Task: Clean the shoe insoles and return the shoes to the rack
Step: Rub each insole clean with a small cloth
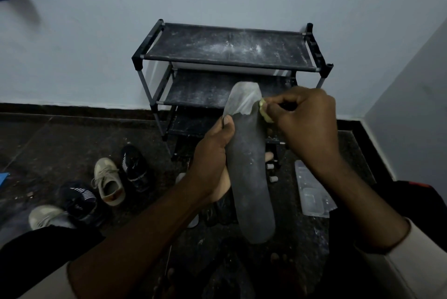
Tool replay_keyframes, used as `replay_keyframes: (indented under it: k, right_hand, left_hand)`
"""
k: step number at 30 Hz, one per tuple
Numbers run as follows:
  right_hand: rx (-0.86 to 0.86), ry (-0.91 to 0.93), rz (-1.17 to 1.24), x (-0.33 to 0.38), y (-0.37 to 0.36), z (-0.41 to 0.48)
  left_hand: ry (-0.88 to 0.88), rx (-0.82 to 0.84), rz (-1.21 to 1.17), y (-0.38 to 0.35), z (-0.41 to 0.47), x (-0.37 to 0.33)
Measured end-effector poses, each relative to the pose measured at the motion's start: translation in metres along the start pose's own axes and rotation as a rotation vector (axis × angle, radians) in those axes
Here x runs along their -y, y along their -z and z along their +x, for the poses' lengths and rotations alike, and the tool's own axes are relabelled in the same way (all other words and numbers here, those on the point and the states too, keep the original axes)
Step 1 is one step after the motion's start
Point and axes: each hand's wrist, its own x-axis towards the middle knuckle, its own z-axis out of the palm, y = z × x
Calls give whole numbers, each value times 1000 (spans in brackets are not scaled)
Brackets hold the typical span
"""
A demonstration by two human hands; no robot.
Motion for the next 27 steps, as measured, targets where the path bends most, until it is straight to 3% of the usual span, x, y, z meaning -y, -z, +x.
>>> replay_keyframes:
  k: [2, 7, 11, 16, 21, 25, 27]
  right_hand:
    - [-38, 24, 10, 2, -1, 4]
    - [84, 80, 17, 3, -4, -10]
    - [-7, 28, 35, 0, 0, 3]
    - [135, 136, 26, 5, -8, -11]
    - [8, 95, 31, 2, -1, 1]
    - [163, 191, 9, 7, -10, -13]
    - [131, 171, 14, 5, -9, -11]
  left_hand:
    - [4, -3, 4, 0, -1, 1]
    - [-10, -5, 12, 0, -1, -1]
    - [4, -6, 16, 1, -1, 1]
    - [-24, -25, 63, -1, 0, 0]
    - [0, -9, 34, -1, -1, 2]
    - [-32, -32, 78, -3, -2, 1]
    - [-27, -24, 73, -4, -3, 0]
